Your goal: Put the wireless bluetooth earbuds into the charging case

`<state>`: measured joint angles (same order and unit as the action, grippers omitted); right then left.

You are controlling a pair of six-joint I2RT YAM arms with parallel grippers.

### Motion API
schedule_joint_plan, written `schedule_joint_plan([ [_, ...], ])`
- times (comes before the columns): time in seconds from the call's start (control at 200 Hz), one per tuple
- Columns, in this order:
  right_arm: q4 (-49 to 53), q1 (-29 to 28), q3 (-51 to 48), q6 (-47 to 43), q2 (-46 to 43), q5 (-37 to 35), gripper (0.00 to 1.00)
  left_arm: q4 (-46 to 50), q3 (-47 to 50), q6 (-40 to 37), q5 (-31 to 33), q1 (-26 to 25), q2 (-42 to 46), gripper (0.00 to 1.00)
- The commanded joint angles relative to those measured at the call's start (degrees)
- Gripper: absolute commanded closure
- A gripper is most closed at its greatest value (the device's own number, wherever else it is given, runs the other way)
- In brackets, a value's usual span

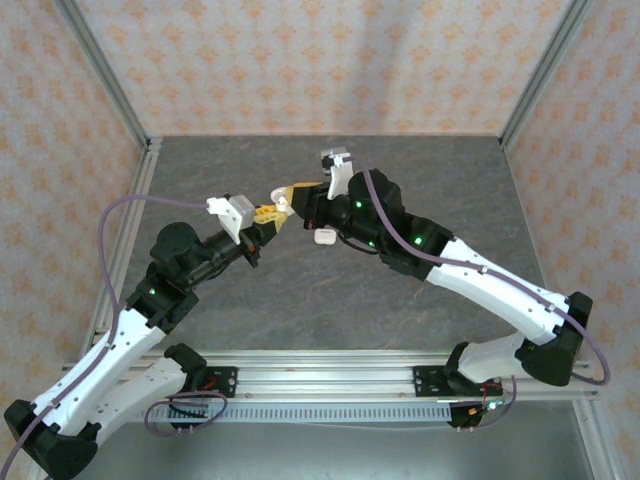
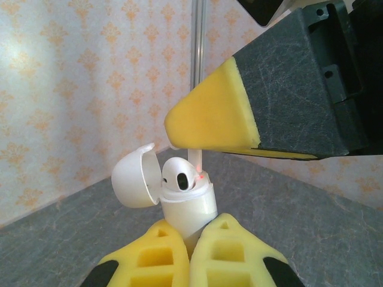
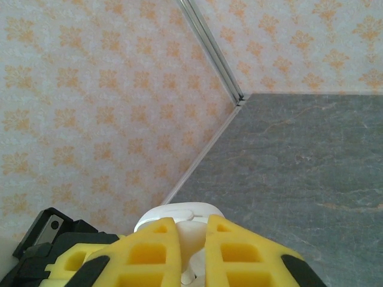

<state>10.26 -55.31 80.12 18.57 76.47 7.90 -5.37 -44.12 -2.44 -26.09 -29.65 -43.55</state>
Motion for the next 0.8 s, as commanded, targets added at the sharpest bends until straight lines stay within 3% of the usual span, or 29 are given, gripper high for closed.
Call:
schedule_joint_plan([
  [0.0, 7.1, -0.6, 3.8, -0.5, 2.2, 1.7, 0.87, -2.1, -2.2, 0.5, 0.6, -0.4, 0.0, 1.0],
  [0.23, 13.7, -0.6, 9.0, 0.8, 5.0, 1.0, 0.82, -1.7, -2.2, 0.3, 0.4, -0.6, 0.3, 1.0],
  [0.425, 16.5, -0.6, 11.6, 1.8, 6.0, 1.6, 0.64, -1.6, -2.3, 0.2, 0.4, -0.7, 0.5, 1.0],
  [0.796, 23.4, 1.1, 18.6, 5.4, 5.5, 1.4, 0.5, 0.3, -2.6, 0.2, -2.8, -0.8, 0.4, 1.0],
])
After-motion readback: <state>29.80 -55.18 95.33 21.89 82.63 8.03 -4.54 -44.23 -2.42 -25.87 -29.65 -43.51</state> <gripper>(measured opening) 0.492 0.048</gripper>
